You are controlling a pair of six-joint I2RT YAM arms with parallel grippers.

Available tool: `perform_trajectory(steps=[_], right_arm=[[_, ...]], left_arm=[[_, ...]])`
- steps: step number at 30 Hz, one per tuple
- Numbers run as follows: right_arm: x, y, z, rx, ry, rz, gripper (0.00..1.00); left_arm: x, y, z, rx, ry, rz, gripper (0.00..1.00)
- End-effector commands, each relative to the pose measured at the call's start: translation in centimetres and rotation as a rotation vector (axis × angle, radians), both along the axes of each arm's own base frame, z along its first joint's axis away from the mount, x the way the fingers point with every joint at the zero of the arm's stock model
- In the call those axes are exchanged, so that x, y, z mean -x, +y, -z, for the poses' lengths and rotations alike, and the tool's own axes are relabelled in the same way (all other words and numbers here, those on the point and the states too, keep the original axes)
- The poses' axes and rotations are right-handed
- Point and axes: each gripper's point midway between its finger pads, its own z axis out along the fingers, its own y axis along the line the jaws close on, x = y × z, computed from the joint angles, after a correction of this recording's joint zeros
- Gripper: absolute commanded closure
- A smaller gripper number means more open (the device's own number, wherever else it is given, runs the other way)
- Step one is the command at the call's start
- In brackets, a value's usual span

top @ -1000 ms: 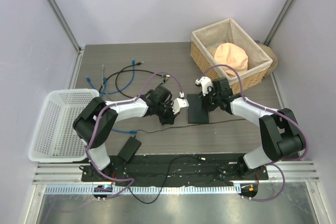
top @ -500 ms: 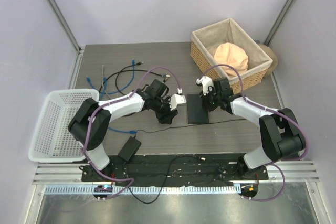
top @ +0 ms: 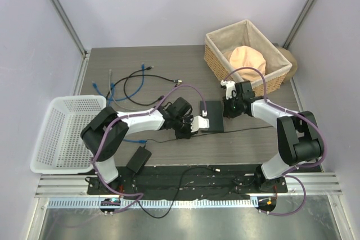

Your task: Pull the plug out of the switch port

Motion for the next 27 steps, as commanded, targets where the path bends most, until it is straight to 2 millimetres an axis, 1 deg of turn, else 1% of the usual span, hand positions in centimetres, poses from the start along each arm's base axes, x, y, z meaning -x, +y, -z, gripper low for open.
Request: perform_trajectory(steps=[1,2,3,4,5,6,7,8,9,10,11,12,13,14,15,16,17,18,19,20,21,22,23,24,25,26,27], right_arm=[[0.6,-0.4,-0.6,-0.007,-0.004,0.028,0.99],[0.6,-0.6,-0.7,-0.006,-0.004,0.033,0.99],[0.7,-1.0,-0.6,-0.005,-0.001,0.042,0.99],[0.8,-1.1,-0.7,-0.003,-0.005,0.047,0.99],[0.9,-1.3,-0.7,-0.004,-0.003,0.052,0.99],[0.8,-1.8,-0.7,-0.003,-0.005,0.065,0.99],[0.8,-2.0,-0.7,-0.003,-0.006,0.071,0.99],[0.7,-2.1,-0.8,-0.003,-0.009,0.078,0.99],[0.4,-2.4,-1.0,-0.005,-0.015,0.090,0.99],[0.2,-2.5,-1.1,-0.008,-0.021,0.094,0.99],[0.1,-2.7,-1.3,-0.009,-0.024,0.102,0.99],[-0.2,-2.7,-1.4,-0.012,-0.029,0.107,0.99],[-0.5,-2.9,-1.6,-0.013,-0.032,0.116,0.99],[-0.6,-2.9,-1.6,-0.015,-0.033,0.118,0.99],[-0.8,-3.0,-1.7,-0.015,-0.035,0.123,0.99],[-1.2,-3.1,-2.0,-0.016,-0.043,0.127,0.99],[-1.5,-3.2,-2.1,-0.018,-0.048,0.129,0.99],[-1.6,-3.1,-2.1,-0.017,-0.045,0.129,0.99],[-2.1,-3.0,-2.4,-0.019,-0.053,0.128,0.99],[-2.2,-3.2,-2.4,-0.020,-0.053,0.133,0.99],[-2.4,-3.2,-2.4,-0.021,-0.053,0.132,0.99],[-2.8,-3.1,-2.7,-0.021,-0.061,0.131,0.99],[-3.0,-3.1,-2.8,-0.022,-0.064,0.133,0.99],[-3.1,-3.1,-2.7,-0.023,-0.061,0.130,0.99],[-3.4,-3.0,-2.9,-0.024,-0.070,0.131,0.99],[-3.5,-3.1,-3.0,-0.024,-0.072,0.132,0.99],[-3.5,-3.0,-3.1,-0.023,-0.075,0.132,0.99]], left_arm=[[0.1,1.6,1.8,-0.081,-0.082,0.028,0.97],[0.4,1.6,1.3,-0.058,-0.081,0.039,1.00],[0.8,1.9,0.6,-0.059,-0.070,0.044,1.00],[0.6,2.0,-0.6,-0.057,-0.083,0.047,1.00],[-0.1,2.7,-1.4,-0.074,-0.083,0.038,1.00],[-0.2,3.1,-2.9,-0.074,-0.050,0.047,1.00],[-1.1,3.5,-4.8,-0.044,-0.086,0.059,1.00],[-2.9,4.8,-6.1,-0.035,-0.111,0.021,1.00],[-4.2,5.4,-8.1,-0.030,-0.147,0.009,1.00],[-5.7,6.2,-9.7,-0.032,-0.197,-0.001,1.00],[-8.0,7.8,-11.7,-0.034,-0.266,-0.031,1.00],[-10.0,8.3,-15.0,-0.026,-0.335,-0.050,1.00],[-11.6,9.2,-16.8,-0.037,-0.377,-0.070,1.00],[-15.2,10.6,-21.0,-0.025,-0.482,-0.108,1.00],[-16.3,11.9,-22.5,-0.046,-0.500,-0.131,1.00],[-17.9,13.0,-24.4,-0.058,-0.543,-0.160,1.00],[-21.3,14.7,-28.2,-0.055,-0.633,-0.217,1.00],[-22.5,16.0,-29.7,-0.086,-0.671,-0.222,1.00],[-24.1,16.8,-31.2,-0.101,-0.718,-0.237,1.00],[-26.0,18.8,-36.8,-0.087,-0.859,-0.300,1.00],[-28.2,19.2,-35.9,-0.113,-0.860,-0.299,1.00],[-29.7,19.7,-37.8,-0.045,-0.884,-0.403,1.00],[-30.1,21.0,-42.9,0.053,-0.978,-0.468,1.00],[-30.8,20.1,-39.6,0.063,-0.879,-0.413,1.00],[-31.0,20.3,-39.4,0.010,-0.912,-0.370,1.00],[-31.7,19.6,-37.1,-0.043,-0.896,-0.336,1.00],[-31.5,20.3,-37.7,-0.095,-0.940,-0.360,1.00]])
